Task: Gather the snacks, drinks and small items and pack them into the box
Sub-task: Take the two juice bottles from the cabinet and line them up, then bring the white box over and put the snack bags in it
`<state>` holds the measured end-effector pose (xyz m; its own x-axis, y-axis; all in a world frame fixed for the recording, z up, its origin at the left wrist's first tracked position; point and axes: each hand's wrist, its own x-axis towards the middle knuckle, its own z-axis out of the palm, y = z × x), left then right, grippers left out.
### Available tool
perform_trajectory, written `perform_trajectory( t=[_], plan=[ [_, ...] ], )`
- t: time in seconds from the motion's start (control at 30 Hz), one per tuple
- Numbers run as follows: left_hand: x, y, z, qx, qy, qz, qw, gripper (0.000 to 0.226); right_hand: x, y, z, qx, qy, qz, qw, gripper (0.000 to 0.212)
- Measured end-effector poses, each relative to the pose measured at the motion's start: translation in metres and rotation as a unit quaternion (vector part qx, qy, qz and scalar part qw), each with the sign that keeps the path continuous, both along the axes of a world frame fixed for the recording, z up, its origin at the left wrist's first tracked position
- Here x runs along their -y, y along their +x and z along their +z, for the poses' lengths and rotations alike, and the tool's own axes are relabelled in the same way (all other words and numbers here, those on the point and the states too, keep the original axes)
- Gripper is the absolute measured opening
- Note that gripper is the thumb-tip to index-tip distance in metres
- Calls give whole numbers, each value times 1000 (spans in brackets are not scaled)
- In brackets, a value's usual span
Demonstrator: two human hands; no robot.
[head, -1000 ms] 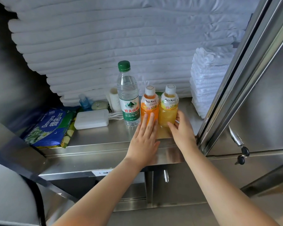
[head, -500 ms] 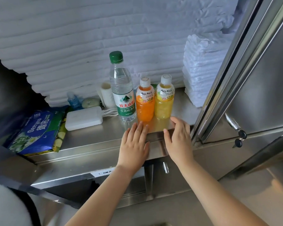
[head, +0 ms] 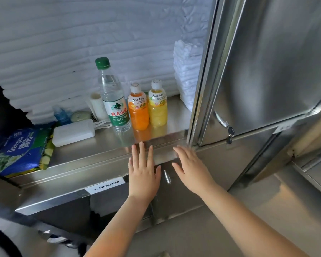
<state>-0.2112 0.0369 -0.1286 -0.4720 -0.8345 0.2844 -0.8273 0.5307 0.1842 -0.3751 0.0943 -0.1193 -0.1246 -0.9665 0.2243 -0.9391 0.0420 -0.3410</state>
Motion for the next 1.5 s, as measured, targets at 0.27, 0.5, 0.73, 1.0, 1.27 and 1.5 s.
perform_trajectory(
  t=[0.27, 0.5, 0.73, 1.0, 1.27, 1.5],
  plan=[
    [-120, -92, -9, -22, 71, -117, 990, 55, -205, -89, -20, 57, 22, -179, 982, 52],
    [-313, -217, -11, -46, 103, -351, 929, 48, -446, -158, -20, 81, 23, -378, 922, 52],
    [-471, -315, -1, -19, 87, -517, 852, 49, -642, -192, -17, 83, -8, -563, 822, 51],
    [-582, -416, -13, -8, 85, -635, 768, 44, -754, -225, -43, 106, -28, -660, 743, 50],
    [-676, -577, -72, 30, 96, -688, 719, 45, -840, -353, -95, 130, -6, -716, 686, 54],
    [-734, -749, -142, 118, 91, -692, 707, 63, -899, -506, -163, 163, 33, -718, 676, 56]
  ],
)
